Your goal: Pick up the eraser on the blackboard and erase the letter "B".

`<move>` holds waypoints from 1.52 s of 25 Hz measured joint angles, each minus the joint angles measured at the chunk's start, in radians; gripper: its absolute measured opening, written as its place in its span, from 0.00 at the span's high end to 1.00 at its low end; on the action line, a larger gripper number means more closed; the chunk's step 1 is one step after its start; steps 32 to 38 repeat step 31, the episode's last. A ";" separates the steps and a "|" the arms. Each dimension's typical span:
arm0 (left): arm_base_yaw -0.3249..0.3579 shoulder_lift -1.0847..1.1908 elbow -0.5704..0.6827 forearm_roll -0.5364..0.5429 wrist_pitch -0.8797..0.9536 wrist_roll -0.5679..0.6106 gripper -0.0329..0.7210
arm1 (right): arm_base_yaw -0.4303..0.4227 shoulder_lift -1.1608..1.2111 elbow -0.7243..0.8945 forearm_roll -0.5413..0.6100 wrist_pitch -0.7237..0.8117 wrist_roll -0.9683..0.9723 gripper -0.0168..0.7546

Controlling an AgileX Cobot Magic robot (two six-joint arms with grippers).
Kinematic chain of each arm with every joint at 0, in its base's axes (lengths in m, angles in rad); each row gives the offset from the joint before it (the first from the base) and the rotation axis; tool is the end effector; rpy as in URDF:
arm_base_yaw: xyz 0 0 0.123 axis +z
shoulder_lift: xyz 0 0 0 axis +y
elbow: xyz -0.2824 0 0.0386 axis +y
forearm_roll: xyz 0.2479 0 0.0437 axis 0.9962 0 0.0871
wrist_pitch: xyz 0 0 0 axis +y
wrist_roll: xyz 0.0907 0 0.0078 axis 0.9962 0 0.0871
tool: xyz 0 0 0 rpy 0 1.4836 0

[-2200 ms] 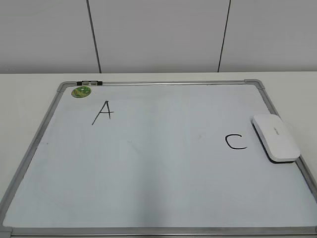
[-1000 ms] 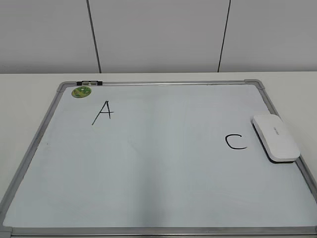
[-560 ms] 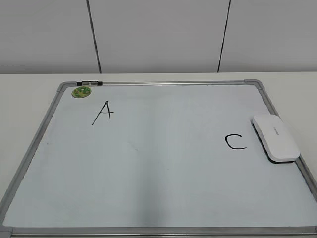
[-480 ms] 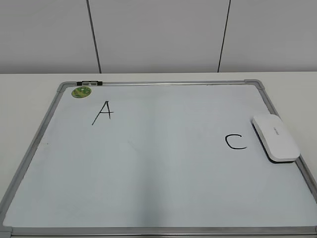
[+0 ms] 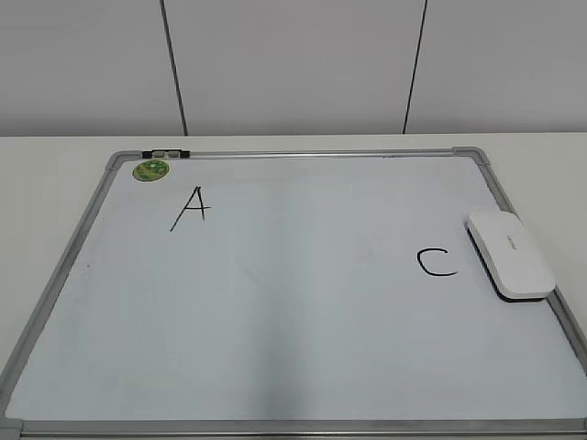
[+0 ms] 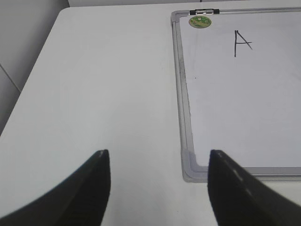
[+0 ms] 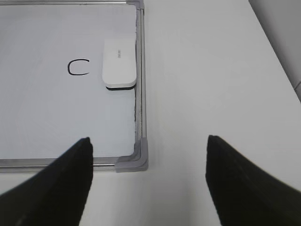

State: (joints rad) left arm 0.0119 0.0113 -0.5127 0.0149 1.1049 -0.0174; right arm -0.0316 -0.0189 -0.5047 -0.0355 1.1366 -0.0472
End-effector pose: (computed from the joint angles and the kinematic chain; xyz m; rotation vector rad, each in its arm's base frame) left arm -0.0065 0.0011 0.2772 -0.0317 2.0868 0.0146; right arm -0.0117 -0.0026 0.2723 -0.0126 2.0973 -0.0903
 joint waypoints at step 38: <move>0.000 0.000 0.000 0.000 0.000 0.000 0.40 | 0.000 0.000 0.000 0.000 0.000 0.000 0.23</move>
